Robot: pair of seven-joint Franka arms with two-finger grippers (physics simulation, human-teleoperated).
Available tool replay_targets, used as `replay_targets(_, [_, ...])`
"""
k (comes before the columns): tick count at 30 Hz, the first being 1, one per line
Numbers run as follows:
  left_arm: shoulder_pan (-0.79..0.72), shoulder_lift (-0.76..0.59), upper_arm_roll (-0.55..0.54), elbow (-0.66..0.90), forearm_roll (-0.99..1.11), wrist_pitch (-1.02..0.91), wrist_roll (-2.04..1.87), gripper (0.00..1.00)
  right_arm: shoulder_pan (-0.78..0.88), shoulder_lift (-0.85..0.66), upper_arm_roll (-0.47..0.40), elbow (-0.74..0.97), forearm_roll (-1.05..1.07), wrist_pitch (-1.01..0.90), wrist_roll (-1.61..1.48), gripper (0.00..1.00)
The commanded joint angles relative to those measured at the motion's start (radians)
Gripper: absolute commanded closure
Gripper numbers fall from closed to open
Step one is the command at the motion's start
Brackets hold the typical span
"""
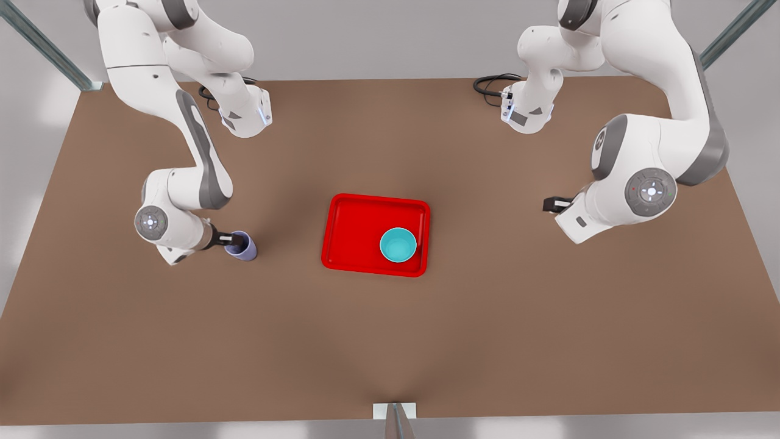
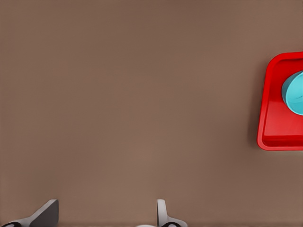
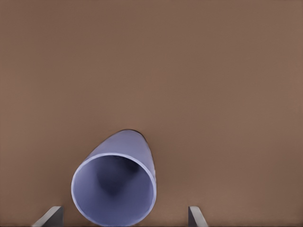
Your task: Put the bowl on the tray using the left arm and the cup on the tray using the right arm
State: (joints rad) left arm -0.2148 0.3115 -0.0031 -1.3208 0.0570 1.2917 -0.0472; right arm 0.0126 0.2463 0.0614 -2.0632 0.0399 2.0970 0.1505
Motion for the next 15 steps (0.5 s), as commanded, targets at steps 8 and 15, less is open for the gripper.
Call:
replay_targets(8, [0.0, 0.0, 0.0, 0.0, 0.0, -0.005, 0.001, 0.0, -0.014, 0.033, 0.0, -0.008, 0.0, 0.034, -0.002, 0.03])
replay_targets(15, [0.0, 0.0, 0.0, 0.0, 0.0, -0.006, 0.001, 0.0, -0.013, 0.03, 0.0, -0.048, 0.0, 0.077, -0.026, 0.41])
